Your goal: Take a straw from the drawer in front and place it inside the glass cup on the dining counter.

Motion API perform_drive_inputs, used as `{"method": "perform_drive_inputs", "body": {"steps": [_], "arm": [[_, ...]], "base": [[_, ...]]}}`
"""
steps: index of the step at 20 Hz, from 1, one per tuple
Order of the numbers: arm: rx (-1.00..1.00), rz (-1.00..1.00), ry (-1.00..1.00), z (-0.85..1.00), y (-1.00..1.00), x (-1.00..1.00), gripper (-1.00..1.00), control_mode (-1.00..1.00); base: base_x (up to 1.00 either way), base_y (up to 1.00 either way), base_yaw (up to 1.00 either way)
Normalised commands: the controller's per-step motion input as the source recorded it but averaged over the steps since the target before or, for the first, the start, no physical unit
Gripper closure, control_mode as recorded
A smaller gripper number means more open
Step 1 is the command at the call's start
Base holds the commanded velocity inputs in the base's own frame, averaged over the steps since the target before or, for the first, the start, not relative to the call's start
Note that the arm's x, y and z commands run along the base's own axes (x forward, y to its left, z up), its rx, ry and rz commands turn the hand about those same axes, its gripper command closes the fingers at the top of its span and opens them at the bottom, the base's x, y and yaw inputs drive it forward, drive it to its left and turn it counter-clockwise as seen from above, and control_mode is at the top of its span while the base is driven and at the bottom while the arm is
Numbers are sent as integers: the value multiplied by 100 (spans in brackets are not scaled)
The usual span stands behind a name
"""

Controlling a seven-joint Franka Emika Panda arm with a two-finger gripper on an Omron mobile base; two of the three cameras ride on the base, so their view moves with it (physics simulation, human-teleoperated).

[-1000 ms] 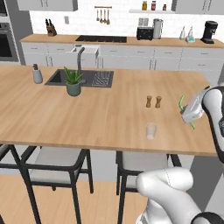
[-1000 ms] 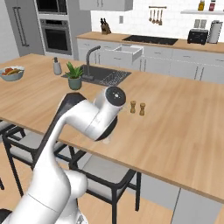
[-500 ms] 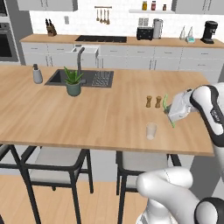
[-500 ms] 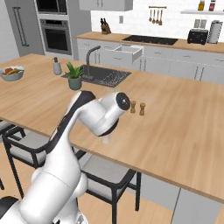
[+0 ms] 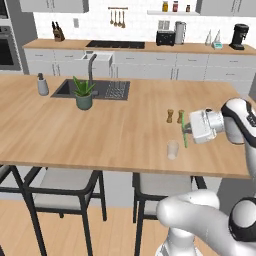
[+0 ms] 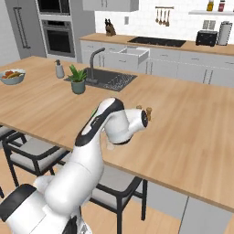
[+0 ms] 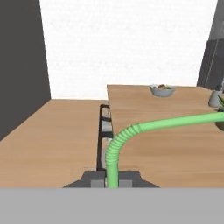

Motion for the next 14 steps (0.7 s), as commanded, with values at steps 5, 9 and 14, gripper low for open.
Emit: {"method": "perform_drive_inputs", "body": {"steps": [5,9,14], "arm": [[18,29,6,0,-2,24,100,-100],[9,18,0,0,-3,10,100,-100],[5,11,-5,-12,-16,7,100,-100]], "base": [[0,0,0],[0,0,0],[0,0,0]]}}
